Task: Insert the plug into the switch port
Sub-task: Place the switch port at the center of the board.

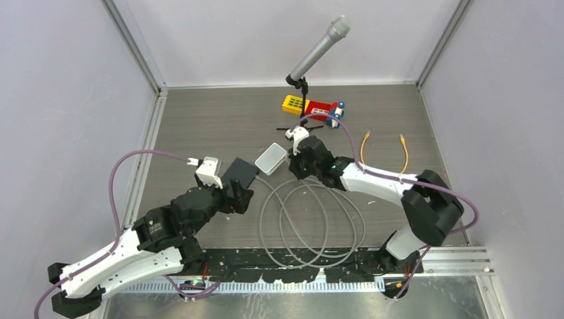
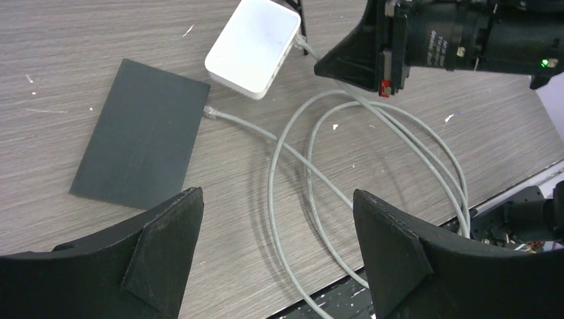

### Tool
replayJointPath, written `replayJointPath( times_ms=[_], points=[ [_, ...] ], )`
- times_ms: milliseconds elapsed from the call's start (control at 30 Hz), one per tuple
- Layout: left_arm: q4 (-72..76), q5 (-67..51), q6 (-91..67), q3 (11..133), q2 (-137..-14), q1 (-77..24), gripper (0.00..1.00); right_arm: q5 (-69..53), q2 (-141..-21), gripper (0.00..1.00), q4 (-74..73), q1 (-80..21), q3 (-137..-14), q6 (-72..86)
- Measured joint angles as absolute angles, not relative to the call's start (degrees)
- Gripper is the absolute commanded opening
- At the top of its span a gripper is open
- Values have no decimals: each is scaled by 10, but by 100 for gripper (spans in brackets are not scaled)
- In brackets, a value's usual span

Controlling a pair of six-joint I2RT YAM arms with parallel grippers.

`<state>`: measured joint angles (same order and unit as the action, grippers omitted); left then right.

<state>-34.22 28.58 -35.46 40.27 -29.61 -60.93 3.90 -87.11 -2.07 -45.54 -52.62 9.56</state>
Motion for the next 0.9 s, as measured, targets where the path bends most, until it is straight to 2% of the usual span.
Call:
replayJointPath(
  times_ms=[133,200,300,433,467,600,733,900],
  points=[
    [-356,289,-361,398,-296,-609,85,41,-926,5,-13,-429,-542,111],
    [-356,289,-363,398,-297,-609,85,41,-959,12,-14,-419,-556,114],
    [-357,286,-367,398,-303,-609,85,41,-1004,33,-14,-409,-576,117],
    [-367,281,-372,398,-317,-609,85,44,-1022,70,-25,-407,-591,118],
    [-370,280,-373,398,-319,-609,85,48,-1019,74,-29,-406,-593,117],
    [-379,279,-375,398,-319,-609,87,61,-977,76,-62,-402,-593,113],
    [-380,278,-375,398,-319,-609,89,85,-870,76,-98,-372,-570,116],
    [-378,266,-370,398,-326,-609,89,115,-771,73,-119,-227,-523,153]
  ],
)
